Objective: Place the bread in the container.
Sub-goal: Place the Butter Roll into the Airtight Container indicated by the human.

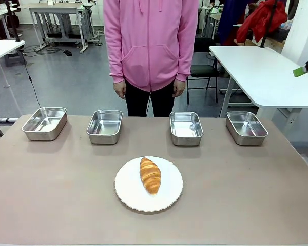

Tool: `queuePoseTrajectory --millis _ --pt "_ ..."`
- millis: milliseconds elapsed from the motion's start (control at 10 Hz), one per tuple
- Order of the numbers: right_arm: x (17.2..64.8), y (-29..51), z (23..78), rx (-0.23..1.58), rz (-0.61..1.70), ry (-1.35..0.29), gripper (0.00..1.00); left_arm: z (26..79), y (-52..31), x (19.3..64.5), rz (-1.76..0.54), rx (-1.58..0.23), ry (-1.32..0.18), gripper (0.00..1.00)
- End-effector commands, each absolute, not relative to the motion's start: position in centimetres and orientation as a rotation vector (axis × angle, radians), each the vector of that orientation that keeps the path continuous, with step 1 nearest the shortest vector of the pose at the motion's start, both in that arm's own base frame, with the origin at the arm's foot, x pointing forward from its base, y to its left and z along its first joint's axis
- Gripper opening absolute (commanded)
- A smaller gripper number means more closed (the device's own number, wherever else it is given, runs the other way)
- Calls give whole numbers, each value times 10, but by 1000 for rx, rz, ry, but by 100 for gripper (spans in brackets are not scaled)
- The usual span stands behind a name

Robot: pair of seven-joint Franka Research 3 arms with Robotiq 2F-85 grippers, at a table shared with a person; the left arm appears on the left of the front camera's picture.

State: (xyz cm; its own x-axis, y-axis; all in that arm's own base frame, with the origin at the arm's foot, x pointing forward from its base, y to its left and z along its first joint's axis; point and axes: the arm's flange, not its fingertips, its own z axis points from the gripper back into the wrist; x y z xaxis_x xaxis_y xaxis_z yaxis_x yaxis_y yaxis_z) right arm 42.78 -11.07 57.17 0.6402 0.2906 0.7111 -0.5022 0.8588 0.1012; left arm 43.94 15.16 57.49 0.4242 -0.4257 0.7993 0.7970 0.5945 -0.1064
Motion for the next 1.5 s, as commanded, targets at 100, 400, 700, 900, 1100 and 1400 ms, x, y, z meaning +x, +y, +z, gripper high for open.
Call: queuePoseTrajectory --millis 100,400,700,900,1100,1400 --pt "428 -111 572 316 461 -756 100 576 151 439 -821 -521 -819 100" --pt "428 -111 572 316 461 -756 100 576 151 439 -821 -521 -819 100" --pt "428 -111 572 316 461 -756 100 576 151 439 -821 -521 -819 100" --pt "428 -111 572 316 461 -756 100 576 151 439 -821 -521 -819 100" --pt "428 -111 572 316 461 -756 100 576 151 439 -821 -521 -819 100" --pt "428 -111 572 316 461 -756 100 575 152 439 -809 -522 -814 100"
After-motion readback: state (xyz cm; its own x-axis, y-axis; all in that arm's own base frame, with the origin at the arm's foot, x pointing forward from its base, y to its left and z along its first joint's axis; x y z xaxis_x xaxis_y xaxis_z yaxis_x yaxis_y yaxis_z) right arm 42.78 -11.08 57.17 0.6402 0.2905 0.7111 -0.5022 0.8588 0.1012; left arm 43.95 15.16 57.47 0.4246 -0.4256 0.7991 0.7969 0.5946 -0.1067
